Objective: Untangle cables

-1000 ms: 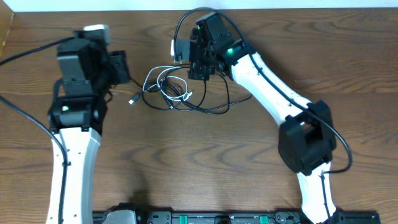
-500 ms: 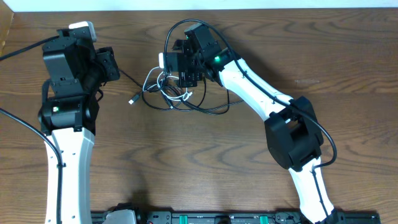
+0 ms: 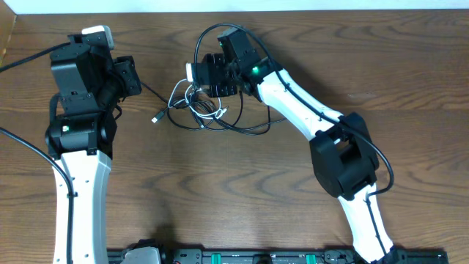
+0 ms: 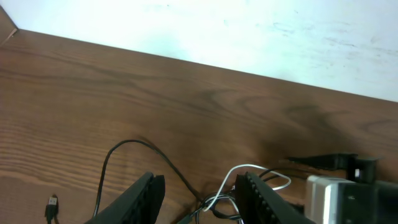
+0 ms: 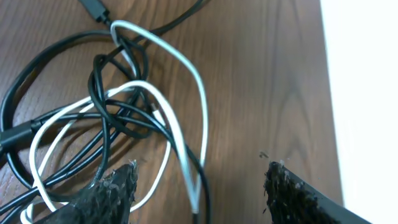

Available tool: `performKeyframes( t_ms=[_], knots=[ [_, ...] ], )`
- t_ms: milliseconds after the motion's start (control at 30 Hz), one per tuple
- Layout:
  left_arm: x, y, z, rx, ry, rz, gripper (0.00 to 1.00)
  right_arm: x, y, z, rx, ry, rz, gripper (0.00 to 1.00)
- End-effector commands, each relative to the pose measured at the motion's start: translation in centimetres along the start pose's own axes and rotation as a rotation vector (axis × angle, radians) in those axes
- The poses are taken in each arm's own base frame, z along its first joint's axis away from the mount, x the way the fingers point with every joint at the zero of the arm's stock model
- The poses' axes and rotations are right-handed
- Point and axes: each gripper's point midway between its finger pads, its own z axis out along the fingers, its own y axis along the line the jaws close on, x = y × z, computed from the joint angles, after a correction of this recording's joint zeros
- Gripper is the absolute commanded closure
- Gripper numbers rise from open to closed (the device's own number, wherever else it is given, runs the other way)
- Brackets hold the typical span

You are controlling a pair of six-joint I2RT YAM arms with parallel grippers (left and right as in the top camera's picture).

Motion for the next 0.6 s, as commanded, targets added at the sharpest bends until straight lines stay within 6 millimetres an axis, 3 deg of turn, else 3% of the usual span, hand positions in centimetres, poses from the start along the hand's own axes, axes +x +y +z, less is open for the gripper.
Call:
performKeyframes(
  t_ms=[0, 67, 300, 400, 533, 567],
  knots=[
    [-1.3, -0.1, -0.8, 0.005, -0.033, 0.018, 0.57, 0.7, 1.3, 1.8, -0.035, 0.010, 0.029, 0.36],
    [-1.3, -0.1, -0.8, 0.005, -0.033, 0.018, 0.57, 1.1, 1.4, 2.1, -0.032, 0.027, 0.037, 0.37],
    [-1.3, -0.2, -0.8, 0.005, -0.033, 0.018, 0.57, 0.9, 1.3, 2.2, -0.026, 0.024, 0.044, 0.66],
    [-1.3, -0.1, -0.8, 0.005, -0.033, 0.018, 0.57, 0.9, 1.3, 2.2, -0.025, 0.025, 0.043, 0.72],
    [-1.3, -0.2, -0.8, 0.005, -0.033, 0.018, 0.57, 2.2, 0.5, 2.1, 0.024, 0.097, 0.062, 0.76],
    [-1.3, -0.2, -0.8, 0.005, -0.033, 0.018, 0.57, 2.6, 0.3, 2.1, 0.038, 0.119, 0.068, 0.83]
  ],
)
